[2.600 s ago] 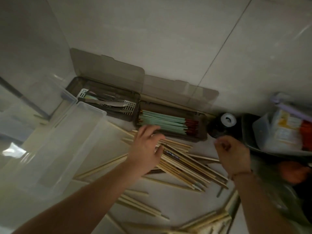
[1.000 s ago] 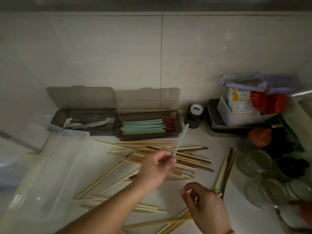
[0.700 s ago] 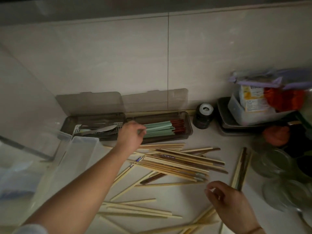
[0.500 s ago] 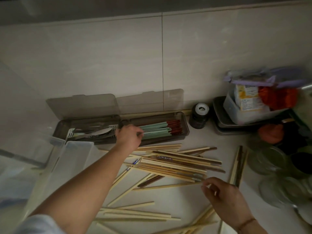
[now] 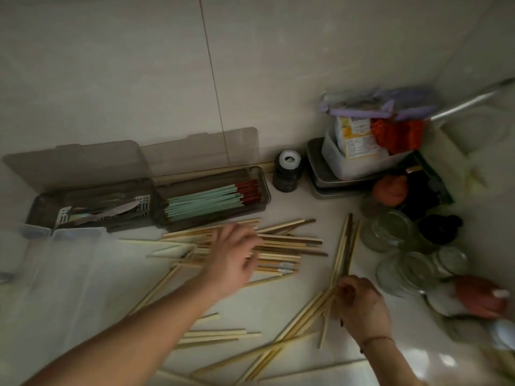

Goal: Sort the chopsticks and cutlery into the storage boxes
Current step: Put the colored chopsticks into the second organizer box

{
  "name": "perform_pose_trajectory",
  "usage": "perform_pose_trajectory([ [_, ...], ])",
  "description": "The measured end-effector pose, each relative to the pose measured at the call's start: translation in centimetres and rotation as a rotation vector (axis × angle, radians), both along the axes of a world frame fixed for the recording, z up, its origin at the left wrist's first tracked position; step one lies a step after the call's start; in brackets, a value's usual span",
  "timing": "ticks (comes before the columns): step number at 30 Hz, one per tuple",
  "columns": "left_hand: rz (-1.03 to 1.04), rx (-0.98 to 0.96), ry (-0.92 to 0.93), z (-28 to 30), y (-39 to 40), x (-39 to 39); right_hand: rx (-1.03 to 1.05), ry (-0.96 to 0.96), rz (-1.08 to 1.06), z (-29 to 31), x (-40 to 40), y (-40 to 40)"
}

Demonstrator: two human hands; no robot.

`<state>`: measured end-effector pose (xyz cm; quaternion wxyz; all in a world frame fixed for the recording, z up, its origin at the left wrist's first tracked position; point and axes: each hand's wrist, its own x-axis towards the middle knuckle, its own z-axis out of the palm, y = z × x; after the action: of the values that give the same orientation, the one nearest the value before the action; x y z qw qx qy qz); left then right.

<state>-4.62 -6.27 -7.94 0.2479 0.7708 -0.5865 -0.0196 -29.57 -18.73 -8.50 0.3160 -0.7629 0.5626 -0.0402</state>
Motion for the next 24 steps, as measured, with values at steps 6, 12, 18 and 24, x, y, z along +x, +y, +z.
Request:
perform_pose_trajectory([
  [6,-0.624,0.269,-0.078,-2.0,1.6,-10.3,-0.058,-0.093,0.062,-1.1,-1.8,-0.1],
  [12,-0.579,0.377,-0.168,-3.3,2.3,-11.2,-0.085,-0.126,0.096,-1.5,-2.6,-0.1],
  [18,-0.435,0.464,-0.154,-3.0,3.4,-9.6,-0.167,-0.025,0.035,-1.7,-1.7,0.4],
  [24,-0.39,0.447,-0.234,-2.7,3.7,-9.3,-0.144,0.253,0.04,-1.4,-0.6,0.3],
])
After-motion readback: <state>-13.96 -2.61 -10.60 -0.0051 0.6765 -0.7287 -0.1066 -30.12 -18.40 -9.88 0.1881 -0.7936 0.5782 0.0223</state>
